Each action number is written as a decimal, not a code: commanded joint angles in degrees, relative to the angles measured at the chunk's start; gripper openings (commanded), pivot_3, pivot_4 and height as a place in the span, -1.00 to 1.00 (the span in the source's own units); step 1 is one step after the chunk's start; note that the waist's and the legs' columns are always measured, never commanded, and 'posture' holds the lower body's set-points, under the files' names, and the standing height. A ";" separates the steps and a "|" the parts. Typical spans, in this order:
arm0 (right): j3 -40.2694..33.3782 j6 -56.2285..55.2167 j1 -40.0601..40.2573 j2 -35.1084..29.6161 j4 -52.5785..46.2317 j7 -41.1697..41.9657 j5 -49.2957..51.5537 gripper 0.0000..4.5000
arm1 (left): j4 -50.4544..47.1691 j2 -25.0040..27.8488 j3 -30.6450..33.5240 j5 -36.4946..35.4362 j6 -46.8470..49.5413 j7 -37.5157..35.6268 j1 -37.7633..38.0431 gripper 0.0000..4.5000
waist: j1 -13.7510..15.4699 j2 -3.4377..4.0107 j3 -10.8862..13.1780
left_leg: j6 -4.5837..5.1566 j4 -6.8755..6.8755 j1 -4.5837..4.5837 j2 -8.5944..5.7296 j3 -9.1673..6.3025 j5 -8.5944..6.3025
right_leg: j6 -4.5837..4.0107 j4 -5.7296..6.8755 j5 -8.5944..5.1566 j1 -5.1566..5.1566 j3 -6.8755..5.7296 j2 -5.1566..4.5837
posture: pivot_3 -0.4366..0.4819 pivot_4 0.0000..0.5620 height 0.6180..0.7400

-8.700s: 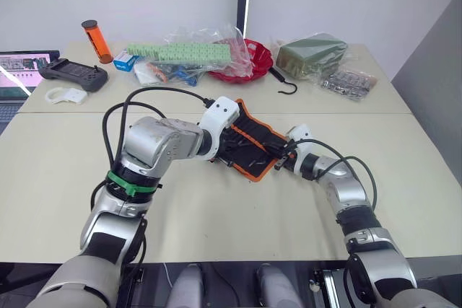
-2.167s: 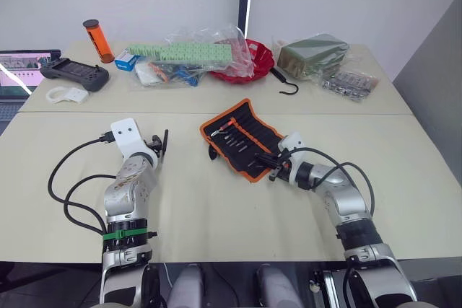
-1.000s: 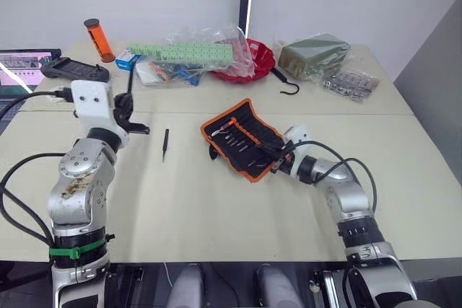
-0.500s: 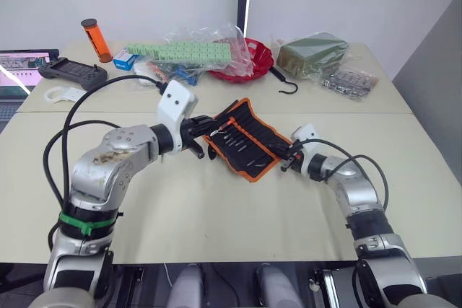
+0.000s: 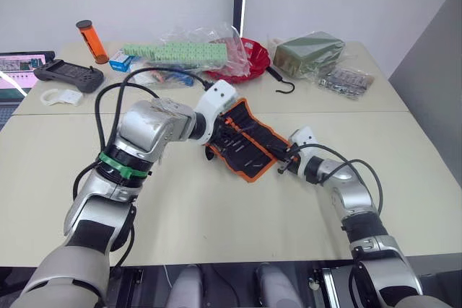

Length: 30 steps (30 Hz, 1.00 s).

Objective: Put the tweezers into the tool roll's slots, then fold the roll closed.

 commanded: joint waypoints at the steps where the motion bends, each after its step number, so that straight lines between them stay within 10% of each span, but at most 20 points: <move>1: 0.22 0.12 1.29 0.25 -1.05 -0.34 -0.23 -1.00 | -0.65 -0.28 -1.11 1.71 -1.00 -1.11 -0.62 -0.99 | 0.01 0.00 0.00 | 0.00 0.00 0.00 0.00 0.00 0.00 | 0.00 0.00 0.00 0.00 0.00 0.00 | -0.05 -0.47 1.00; 30: 0.09 0.18 1.12 1.11 -0.45 -0.98 -0.42 -1.00 | -2.34 -6.72 -2.24 7.95 0.65 6.20 5.55 -0.99 | 0.30 0.00 0.00 | 0.00 0.13 0.03 0.00 0.00 0.00 | 0.00 0.14 0.00 0.01 0.02 0.00 | -0.05 -0.47 1.00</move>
